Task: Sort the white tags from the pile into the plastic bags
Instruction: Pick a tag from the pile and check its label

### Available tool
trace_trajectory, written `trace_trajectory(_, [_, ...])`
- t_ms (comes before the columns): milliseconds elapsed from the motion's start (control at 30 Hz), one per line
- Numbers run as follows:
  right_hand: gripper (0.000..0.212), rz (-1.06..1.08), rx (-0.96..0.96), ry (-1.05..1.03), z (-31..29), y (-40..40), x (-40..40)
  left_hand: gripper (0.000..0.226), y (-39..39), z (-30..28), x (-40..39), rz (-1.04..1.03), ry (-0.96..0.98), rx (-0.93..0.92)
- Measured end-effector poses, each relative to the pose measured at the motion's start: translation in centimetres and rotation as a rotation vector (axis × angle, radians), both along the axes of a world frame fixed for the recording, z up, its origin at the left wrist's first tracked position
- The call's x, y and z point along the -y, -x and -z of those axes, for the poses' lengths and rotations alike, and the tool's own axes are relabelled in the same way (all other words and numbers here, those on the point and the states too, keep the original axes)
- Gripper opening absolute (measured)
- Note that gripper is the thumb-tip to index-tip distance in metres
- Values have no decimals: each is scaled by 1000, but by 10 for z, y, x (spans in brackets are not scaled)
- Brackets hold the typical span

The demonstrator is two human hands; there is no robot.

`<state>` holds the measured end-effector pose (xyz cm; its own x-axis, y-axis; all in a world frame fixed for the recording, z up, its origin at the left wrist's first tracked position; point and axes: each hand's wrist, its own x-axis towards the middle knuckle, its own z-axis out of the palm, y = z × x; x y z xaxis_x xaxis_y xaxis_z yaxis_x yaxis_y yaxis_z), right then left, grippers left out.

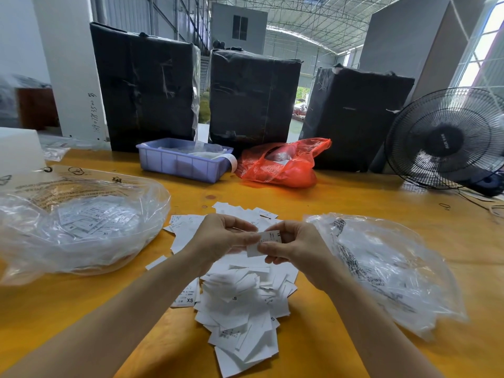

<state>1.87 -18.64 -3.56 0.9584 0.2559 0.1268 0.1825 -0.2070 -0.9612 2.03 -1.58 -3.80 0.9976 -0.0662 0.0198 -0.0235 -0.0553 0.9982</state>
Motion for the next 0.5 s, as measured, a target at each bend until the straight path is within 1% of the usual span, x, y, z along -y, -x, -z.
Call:
trace_trajectory(67, [24, 2, 26, -4, 0, 0, 0, 12, 0, 0, 0, -4, 8, 1])
trace_trajectory(167, [18, -48, 59, 91, 1, 2, -4, 13, 0, 0, 1, -12, 14, 19])
trace_trajectory(233, [17, -114, 37, 136, 2, 4, -7, 16, 2, 0, 3, -17, 58, 37])
trace_trajectory(267, [17, -133, 20, 124, 3, 4, -8, 17, 2, 0, 4, -29, 83, 42])
trace_trajectory(333, [19, -82, -12, 25, 2, 3, -8, 16, 1, 0, 4, -70, 138, 44])
trace_trajectory(400, [21, 44, -8, -78, 1, 0, -5, 15, -1, 0, 4, -94, 188, 19])
trace_trajectory(500, [14, 108, 47, -98, 0, 1, -4, 12, -1, 2, 6, -99, 242, -23])
